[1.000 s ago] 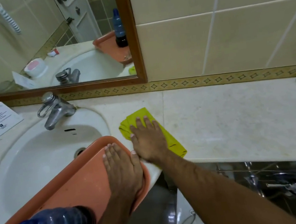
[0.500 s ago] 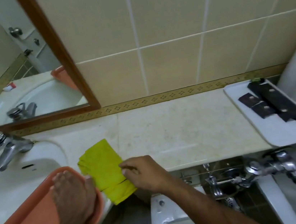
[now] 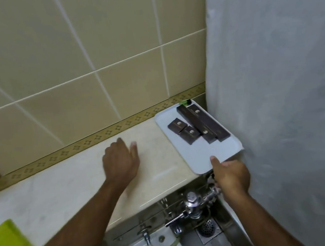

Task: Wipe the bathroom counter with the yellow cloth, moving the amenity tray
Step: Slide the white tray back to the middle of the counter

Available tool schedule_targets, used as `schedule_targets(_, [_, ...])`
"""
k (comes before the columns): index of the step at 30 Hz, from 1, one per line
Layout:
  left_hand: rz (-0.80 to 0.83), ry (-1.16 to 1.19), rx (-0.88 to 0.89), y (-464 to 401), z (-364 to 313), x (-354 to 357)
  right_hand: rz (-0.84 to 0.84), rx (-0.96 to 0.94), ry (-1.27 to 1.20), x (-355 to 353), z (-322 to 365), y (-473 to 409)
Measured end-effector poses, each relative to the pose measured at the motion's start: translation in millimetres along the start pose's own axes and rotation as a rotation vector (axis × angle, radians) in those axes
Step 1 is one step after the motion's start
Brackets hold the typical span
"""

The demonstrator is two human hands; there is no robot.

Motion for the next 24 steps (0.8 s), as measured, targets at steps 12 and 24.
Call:
schedule_targets(12, [0.179,0.440,-0.403,-101,-89,101,0.083,0.180,-0.114,18,-27,-32])
schedule_targets(24, [0.098,0.460,-0.255,-71,0,30,0.140,-0.094,0.038,-25,40,-25])
Point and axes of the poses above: each hand's wrist, its own y-axis away from the middle knuckle, its own x-axis out of the palm, z = x × y, the point moved 9 cm from there along -y, towards the middle knuckle, and after that the axes turned 7 degrees about -x, right-handed, at the moved point
